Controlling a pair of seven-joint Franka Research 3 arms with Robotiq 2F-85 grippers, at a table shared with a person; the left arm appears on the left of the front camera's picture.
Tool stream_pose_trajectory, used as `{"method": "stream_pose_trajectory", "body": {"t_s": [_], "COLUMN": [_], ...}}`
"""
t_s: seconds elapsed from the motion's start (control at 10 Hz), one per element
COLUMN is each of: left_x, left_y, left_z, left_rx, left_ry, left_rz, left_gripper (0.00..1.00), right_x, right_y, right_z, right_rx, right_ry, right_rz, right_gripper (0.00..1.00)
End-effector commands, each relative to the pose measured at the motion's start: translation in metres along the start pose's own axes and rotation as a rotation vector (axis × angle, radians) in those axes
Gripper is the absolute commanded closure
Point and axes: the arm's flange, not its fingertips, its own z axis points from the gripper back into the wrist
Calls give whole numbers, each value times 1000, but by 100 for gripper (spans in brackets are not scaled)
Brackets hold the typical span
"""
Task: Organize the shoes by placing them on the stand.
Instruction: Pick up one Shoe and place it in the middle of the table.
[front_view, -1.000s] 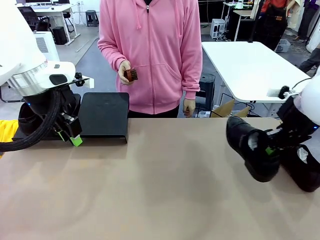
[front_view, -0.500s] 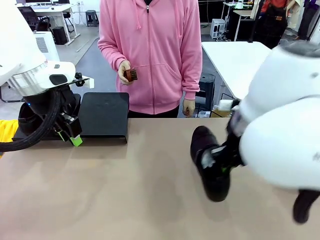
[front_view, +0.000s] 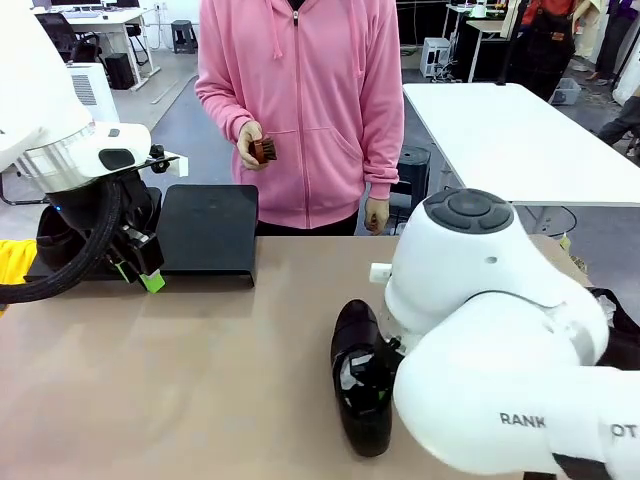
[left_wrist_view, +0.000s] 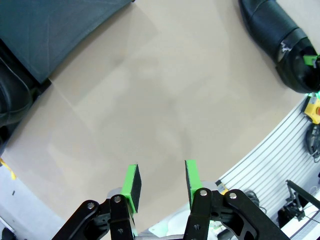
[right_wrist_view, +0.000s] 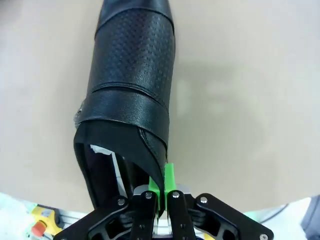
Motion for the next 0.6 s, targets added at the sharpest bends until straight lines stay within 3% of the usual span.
{"method": "stream_pose_trajectory", "body": {"t_s": [0.0,0.5], "left_x": [-3,-3], "left_y": [1,1], "left_z": [1,1], "left_rx": [-12,-12], "left_ry": [-14,-14], "left_rz": [-4,-4], "left_gripper": [51,51], "right_x": [-7,10], "right_y": [-6,-12], "right_z": [-8,-20], "right_rx": [98,142], "right_ry": [5,47], "right_rz": [-30,-55], "right_gripper": [100,97]}}
